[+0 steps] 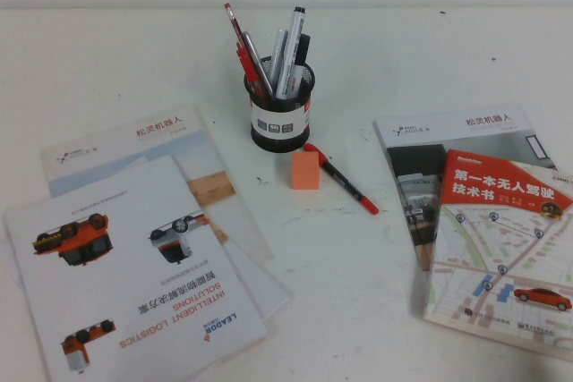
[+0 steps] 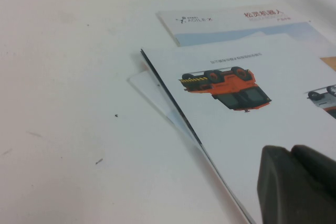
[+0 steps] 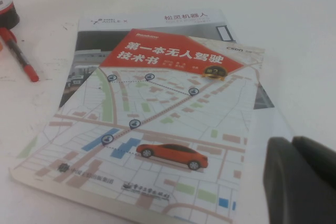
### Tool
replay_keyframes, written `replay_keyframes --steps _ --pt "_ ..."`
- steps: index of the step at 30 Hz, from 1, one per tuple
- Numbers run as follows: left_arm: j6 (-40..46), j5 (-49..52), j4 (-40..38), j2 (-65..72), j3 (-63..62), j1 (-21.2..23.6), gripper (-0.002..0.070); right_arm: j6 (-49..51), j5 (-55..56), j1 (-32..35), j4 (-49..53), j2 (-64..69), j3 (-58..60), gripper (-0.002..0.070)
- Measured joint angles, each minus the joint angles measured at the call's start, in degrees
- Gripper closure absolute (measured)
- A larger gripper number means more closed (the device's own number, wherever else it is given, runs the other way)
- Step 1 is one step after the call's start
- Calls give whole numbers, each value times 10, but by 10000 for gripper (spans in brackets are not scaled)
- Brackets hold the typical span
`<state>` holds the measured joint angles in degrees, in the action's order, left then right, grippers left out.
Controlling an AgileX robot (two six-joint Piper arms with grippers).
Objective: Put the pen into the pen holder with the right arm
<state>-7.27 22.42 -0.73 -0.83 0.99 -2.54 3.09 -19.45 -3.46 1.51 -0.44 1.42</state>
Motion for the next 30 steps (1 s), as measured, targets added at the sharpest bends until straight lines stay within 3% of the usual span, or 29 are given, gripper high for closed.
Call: replay_keyframes --steps 6,9,14,16,30 --pt "0 0 0 0 0 0 678 0 7 0 -76 0 0 696" --pt "0 0 0 0 0 0 677 1 36 0 -216 0 0 696" --pt "0 0 0 0 0 0 677 1 70 0 -561 0 1 696" --pt "0 0 0 0 0 0 678 1 84 0 -631 0 1 696" --pt "0 0 0 0 0 0 677 -70 33 0 -635 15 -11 696"
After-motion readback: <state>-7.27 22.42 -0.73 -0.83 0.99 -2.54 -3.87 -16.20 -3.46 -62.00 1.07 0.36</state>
